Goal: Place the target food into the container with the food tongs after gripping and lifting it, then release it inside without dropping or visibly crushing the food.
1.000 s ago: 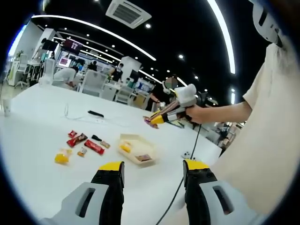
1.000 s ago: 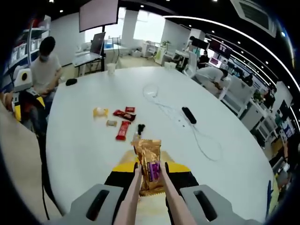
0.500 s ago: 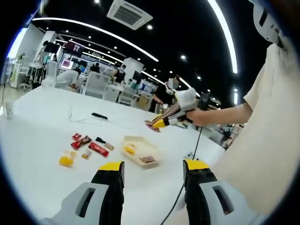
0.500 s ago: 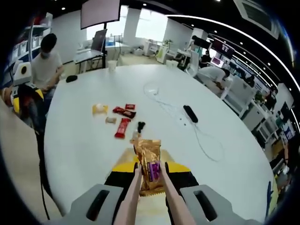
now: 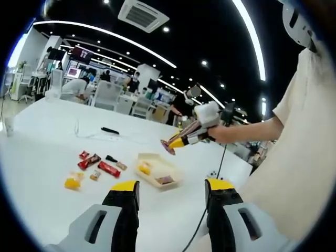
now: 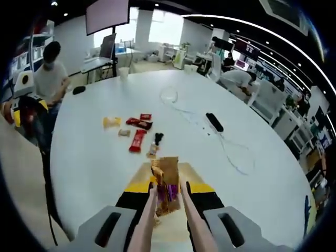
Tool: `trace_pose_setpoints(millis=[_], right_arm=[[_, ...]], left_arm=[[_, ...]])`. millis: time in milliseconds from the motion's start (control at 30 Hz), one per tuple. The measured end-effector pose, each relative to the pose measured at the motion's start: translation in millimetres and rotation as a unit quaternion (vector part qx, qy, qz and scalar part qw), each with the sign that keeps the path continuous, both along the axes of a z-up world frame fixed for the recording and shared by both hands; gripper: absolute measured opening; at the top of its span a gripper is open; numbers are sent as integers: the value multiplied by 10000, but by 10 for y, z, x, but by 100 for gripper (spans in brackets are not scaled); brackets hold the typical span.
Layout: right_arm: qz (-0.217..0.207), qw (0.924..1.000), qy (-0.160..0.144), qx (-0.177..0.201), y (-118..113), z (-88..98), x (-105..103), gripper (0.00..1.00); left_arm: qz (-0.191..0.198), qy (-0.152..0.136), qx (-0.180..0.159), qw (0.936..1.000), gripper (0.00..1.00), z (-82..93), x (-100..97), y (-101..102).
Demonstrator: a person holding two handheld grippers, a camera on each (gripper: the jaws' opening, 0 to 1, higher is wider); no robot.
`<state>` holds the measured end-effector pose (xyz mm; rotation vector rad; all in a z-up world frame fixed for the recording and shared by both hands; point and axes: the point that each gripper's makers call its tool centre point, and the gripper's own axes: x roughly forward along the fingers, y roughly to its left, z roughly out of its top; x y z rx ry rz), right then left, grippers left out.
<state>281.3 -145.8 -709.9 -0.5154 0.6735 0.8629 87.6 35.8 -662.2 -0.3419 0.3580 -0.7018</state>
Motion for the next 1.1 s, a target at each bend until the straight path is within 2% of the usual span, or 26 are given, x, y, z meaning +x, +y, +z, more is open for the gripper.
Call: trace_pose_setpoints(millis=[233, 500, 800, 1100], right_arm=[[-5, 10000, 42, 13, 12, -20, 1, 25], [42, 9998, 12, 190, 156, 19, 61, 26], [293, 9989, 66, 347, 520, -13, 173, 26], [483, 9975, 243, 447, 950, -105, 152, 26]], left_arm=[[19, 21, 4, 10000, 49, -11, 17, 19], [55, 38, 35, 10000, 49, -24, 25, 57], [221, 30, -18, 9998, 50, -21, -1, 143], [420, 49, -48, 9991, 50, -41, -41, 292]])
